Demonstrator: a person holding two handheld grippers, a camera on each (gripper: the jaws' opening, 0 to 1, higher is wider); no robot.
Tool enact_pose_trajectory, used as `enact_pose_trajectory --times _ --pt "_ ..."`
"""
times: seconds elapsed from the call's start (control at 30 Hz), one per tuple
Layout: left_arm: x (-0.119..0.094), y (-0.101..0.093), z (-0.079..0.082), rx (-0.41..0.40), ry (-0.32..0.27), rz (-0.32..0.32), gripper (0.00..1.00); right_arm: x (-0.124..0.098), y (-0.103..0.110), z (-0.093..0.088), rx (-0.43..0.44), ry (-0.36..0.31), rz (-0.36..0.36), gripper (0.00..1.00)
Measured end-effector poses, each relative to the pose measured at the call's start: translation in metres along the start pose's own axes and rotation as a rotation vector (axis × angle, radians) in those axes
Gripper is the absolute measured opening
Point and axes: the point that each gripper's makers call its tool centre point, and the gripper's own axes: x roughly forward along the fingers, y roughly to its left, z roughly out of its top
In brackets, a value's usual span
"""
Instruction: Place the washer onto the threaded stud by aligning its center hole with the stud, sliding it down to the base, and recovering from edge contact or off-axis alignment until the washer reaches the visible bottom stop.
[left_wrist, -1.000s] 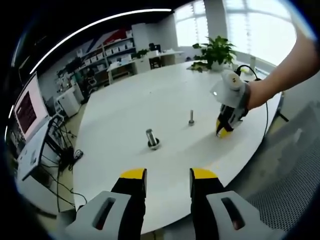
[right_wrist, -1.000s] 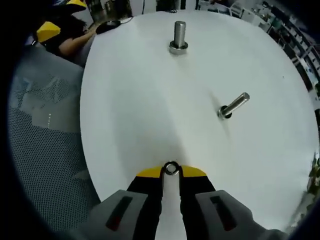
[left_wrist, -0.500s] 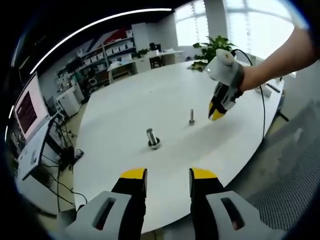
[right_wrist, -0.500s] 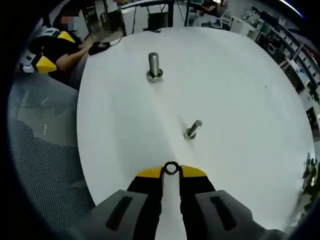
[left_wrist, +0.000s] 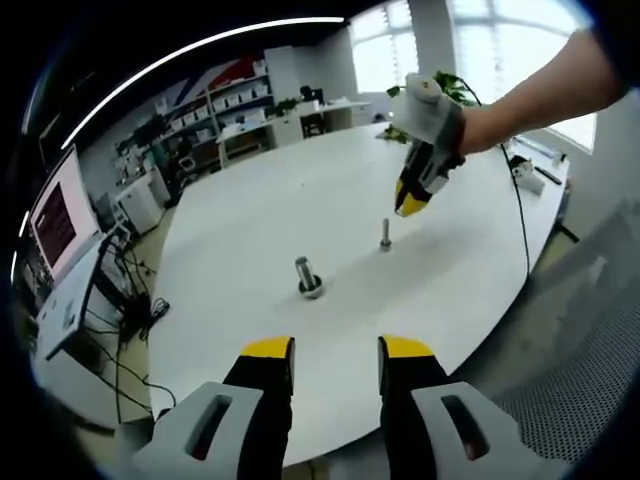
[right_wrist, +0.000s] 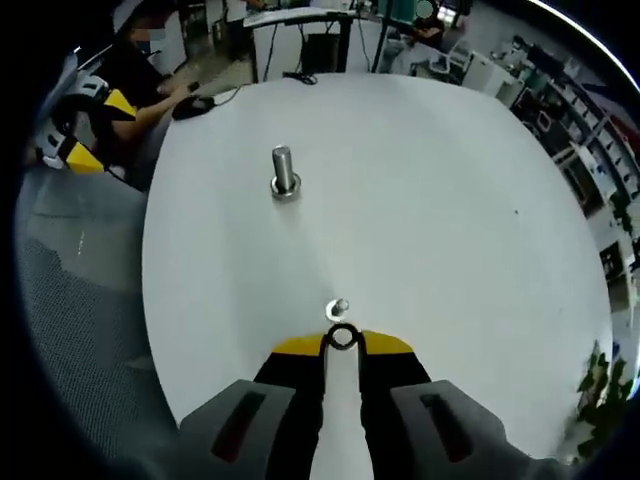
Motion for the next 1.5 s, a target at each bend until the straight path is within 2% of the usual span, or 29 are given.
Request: enact_pose_trajectory --times 0.2,0.5,0.97,1.5 --pt "0.0 -0.001 0.0 0.0 0.004 -0.003 0.31 0.005 0.001 0.008 -0.026 0.005 0.006 0.14" --pt "0.0 0.0 0.0 0.0 0.001 0.0 0.31 0.012 0.001 0.01 -0.058 0.02 0.017 0.14" --pt "0.002 0.0 -0.003 0.003 0.019 0.0 0.31 0.024 0.002 0.007 -0.067 0.057 0.039 0.14" --pt "0.003 -0.002 -0.008 0.007 0.046 -0.005 0.31 0.051 0.006 -0.014 -0.072 0.132 0.069 0.14"
